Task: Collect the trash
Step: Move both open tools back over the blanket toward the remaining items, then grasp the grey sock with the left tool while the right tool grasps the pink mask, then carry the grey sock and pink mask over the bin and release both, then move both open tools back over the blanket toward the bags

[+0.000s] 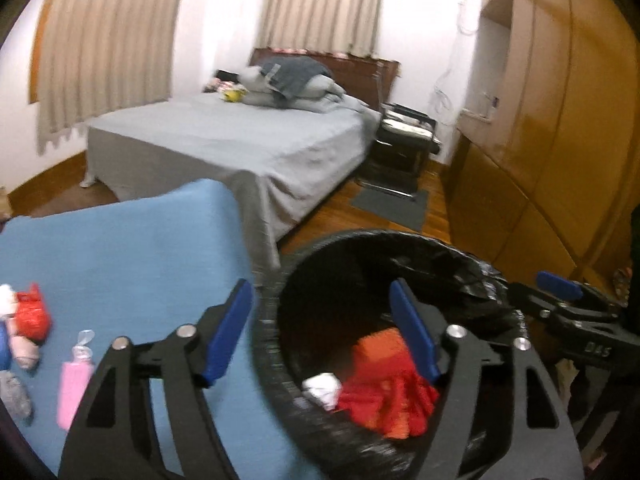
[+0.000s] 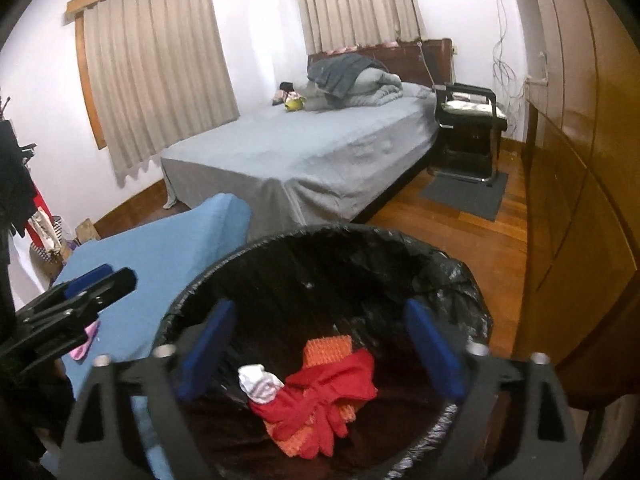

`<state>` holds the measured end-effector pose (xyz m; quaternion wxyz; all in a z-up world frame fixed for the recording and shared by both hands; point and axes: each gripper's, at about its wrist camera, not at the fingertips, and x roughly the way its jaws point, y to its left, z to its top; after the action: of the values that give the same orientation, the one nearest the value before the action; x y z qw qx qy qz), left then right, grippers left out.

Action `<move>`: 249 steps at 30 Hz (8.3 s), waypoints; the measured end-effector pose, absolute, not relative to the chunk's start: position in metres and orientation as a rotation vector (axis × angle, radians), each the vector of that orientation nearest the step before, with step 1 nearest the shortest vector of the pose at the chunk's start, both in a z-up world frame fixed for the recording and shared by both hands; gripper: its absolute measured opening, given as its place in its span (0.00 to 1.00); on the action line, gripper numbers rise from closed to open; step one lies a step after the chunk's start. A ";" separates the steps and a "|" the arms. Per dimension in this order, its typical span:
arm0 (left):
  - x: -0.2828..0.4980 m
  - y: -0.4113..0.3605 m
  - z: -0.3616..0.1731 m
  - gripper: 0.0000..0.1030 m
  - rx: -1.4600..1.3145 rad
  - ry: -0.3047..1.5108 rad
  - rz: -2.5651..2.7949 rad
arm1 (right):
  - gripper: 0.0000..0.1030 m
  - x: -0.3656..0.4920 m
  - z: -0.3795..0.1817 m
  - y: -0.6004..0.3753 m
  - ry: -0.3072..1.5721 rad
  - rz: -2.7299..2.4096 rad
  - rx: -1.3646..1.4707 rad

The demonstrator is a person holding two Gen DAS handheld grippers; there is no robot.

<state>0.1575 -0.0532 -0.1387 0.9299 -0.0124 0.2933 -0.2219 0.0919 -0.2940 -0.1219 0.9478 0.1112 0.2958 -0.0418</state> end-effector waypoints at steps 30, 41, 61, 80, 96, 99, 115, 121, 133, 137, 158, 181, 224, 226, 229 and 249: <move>0.116 0.204 -0.145 0.85 -0.088 0.624 0.114 | 0.94 0.152 -0.136 -0.064 0.655 0.274 0.083; 0.135 0.227 -0.187 0.78 -0.143 0.730 0.142 | 0.94 0.163 -0.155 -0.044 0.699 0.279 0.046; 0.151 0.231 -0.203 0.41 -0.173 0.793 0.110 | 0.94 0.172 -0.175 -0.021 0.751 0.295 0.035; 0.128 0.248 -0.183 0.36 -0.146 0.740 0.122 | 0.78 0.182 -0.199 0.029 0.846 0.377 0.006; 0.124 0.243 -0.181 0.37 -0.153 0.734 0.107 | 0.16 0.180 -0.197 0.031 0.883 0.491 0.029; 0.123 0.240 -0.178 0.37 -0.149 0.729 0.101 | 0.16 0.180 -0.192 0.027 0.873 0.491 0.039; 0.127 0.195 -0.148 0.37 -0.113 0.675 0.021 | 0.12 0.172 -0.144 -0.016 0.764 0.471 0.083; 0.131 0.174 -0.136 0.37 -0.101 0.655 -0.017 | 0.12 0.168 -0.126 -0.036 0.719 0.452 0.104; 0.143 0.112 -0.115 0.37 -0.070 0.607 -0.140 | 0.12 0.156 -0.097 -0.106 0.631 0.341 0.148; 0.147 0.088 -0.112 0.37 -0.060 0.597 -0.190 | 0.12 0.154 -0.095 -0.136 0.619 0.282 0.164; 0.164 -0.064 -0.118 0.37 0.020 0.585 -0.495 | 0.12 0.125 -0.115 -0.262 0.635 0.014 0.209; 0.169 -0.073 -0.129 0.75 0.009 0.592 -0.502 | 0.59 0.107 -0.134 -0.306 0.664 -0.099 0.233; 0.131 0.227 -0.133 0.89 -0.097 0.592 0.129 | 0.94 0.181 -0.133 -0.045 0.658 0.291 0.078; 0.132 0.235 -0.137 0.89 -0.100 0.600 0.144 | 0.94 0.187 -0.135 -0.036 0.661 0.301 0.073; 0.136 0.246 -0.144 0.89 -0.104 0.612 0.161 | 0.94 0.195 -0.139 -0.023 0.668 0.311 0.064; 0.198 0.295 -0.194 0.76 -0.187 0.754 0.167 | 0.94 0.234 -0.166 0.027 0.720 0.325 0.015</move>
<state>0.1984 0.2952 -0.1944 0.9221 -0.0913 0.3673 0.0812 0.2336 0.0274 -0.1664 0.9230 0.0073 0.3506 0.1585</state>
